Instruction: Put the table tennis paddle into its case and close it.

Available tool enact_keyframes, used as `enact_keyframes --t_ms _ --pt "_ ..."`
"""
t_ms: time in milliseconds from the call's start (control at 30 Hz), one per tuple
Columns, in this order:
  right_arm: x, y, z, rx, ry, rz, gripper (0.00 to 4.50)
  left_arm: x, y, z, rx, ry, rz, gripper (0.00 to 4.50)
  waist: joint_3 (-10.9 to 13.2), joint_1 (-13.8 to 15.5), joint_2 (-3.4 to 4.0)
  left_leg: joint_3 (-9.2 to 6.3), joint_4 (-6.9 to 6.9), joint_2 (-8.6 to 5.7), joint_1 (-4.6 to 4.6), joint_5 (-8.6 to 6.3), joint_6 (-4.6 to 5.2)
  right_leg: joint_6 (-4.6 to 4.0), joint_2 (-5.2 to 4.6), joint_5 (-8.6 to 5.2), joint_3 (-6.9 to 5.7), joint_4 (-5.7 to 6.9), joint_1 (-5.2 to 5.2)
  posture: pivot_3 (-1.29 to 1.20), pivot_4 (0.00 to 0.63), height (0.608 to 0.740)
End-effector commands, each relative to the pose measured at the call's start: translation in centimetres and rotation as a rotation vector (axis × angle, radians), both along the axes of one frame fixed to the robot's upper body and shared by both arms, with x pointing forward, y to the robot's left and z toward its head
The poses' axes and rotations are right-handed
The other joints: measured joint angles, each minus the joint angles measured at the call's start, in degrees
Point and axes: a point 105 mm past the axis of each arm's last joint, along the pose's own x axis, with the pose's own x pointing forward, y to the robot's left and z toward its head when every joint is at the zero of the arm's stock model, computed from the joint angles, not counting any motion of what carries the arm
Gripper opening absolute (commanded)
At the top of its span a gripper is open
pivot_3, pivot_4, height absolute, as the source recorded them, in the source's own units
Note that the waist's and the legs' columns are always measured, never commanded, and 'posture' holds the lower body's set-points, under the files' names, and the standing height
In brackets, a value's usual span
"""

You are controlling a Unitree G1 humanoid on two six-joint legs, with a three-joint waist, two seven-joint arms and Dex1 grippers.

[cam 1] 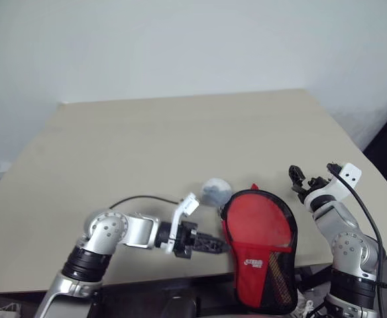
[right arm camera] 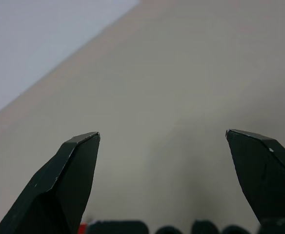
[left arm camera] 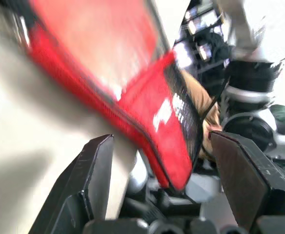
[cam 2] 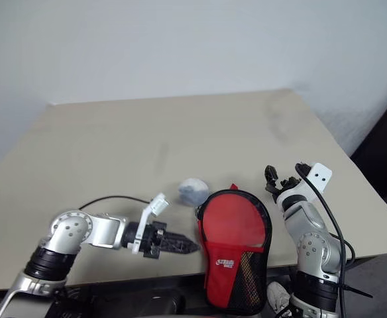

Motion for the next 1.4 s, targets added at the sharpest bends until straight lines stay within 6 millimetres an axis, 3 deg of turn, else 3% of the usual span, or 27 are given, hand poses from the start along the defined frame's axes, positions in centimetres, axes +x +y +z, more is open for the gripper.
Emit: enact_keyframes --t_ms 33,133,300,433,567,667,833,1033,1200,1400 --pt "0.7 0.3 2.2 -0.002 -0.104 0.042 4.5 0.8 -1.1 2.6 -0.048 -0.269 -0.047 3.28 0.0 -0.02 0.0 0.0 0.0 0.0 0.0 0.0 0.0 -0.02 -0.01 -0.01 0.0 -0.01 0.01 0.0 0.0 0.74" --pt "1.2 0.5 2.7 -0.006 -0.132 0.061 4.5 0.8 -2.8 2.3 -0.037 -0.398 -0.082 3.28 0.01 -0.03 0.01 0.09 -0.01 0.0 0.0 0.0 0.0 0.02 -0.02 0.01 0.07 -0.05 0.01 0.0 0.0 0.74" --pt "2.2 0.3 3.7 -0.067 -0.164 0.074 4.5 0.9 -6.8 0.1 -0.035 -0.572 -0.099 3.28 0.02 0.01 -0.01 0.18 -0.02 0.0 0.02 0.0 0.02 0.07 -0.01 0.04 0.18 -0.03 0.0 0.0 0.0 0.74" --pt "2.5 0.5 4.2 -0.073 -0.181 0.105 4.5 0.6 -8.3 -1.6 -0.012 -0.624 -0.16 3.28 0.02 -0.07 -0.04 0.2 0.0 0.0 0.02 0.01 0.03 0.07 0.0 0.04 0.2 -0.02 0.01 0.0 0.0 0.74" --pt "2.7 1.7 5.4 -0.016 -0.222 0.209 4.5 0.3 -7.9 -3.6 0.048 -0.674 -0.233 3.28 0.02 -0.08 -0.04 0.22 0.0 0.0 0.04 0.01 0.04 0.09 0.02 0.04 0.23 0.0 -0.01 0.0 0.0 0.74" --pt "3.4 3.4 5.1 -0.003 -0.167 0.351 4.5 0.7 -7.0 -5.5 0.13 -0.758 -0.278 3.28 0.02 -0.05 -0.04 0.23 0.01 0.0 0.07 0.01 0.04 0.09 0.01 0.04 0.25 -0.01 0.04 0.0 0.0 0.74" --pt "5.3 6.5 4.6 -0.143 -0.089 0.558 4.5 0.0 -6.7 -7.7 0.176 -0.791 -0.324 3.28 -0.02 -0.04 -0.06 0.25 0.03 0.0 0.17 0.02 0.06 0.1 0.02 0.05 0.25 0.0 0.14 0.0 0.0 0.74" --pt "5.6 11.0 4.2 -0.177 -0.051 0.851 4.5 0.3 -7.5 -7.6 0.166 -0.795 -0.303 3.28 -0.06 0.03 -0.16 0.18 0.12 -0.01 0.17 0.02 0.08 0.14 0.01 0.06 0.2 -0.01 0.25 0.0 0.0 0.74" --pt "5.5 13.3 2.8 -0.12 0.032 0.998 4.5 0.6 -7.9 -7.7 0.164 -0.78 -0.265 3.28 -0.09 -0.02 -0.19 0.05 0.12 -0.02 0.22 0.03 0.07 0.14 0.01 0.06 0.1 -0.01 0.33 0.0 0.0 0.74" --pt "3.7 14.8 2.4 -0.073 0.073 1.165 4.5 0.8 -8.2 -7.9 0.168 -0.772 -0.242 3.28 -0.09 0.0 -0.19 -0.02 0.13 -0.03 0.3 0.03 0.07 0.14 0.01 0.06 0.05 0.0 0.42 0.0 0.0 0.74"
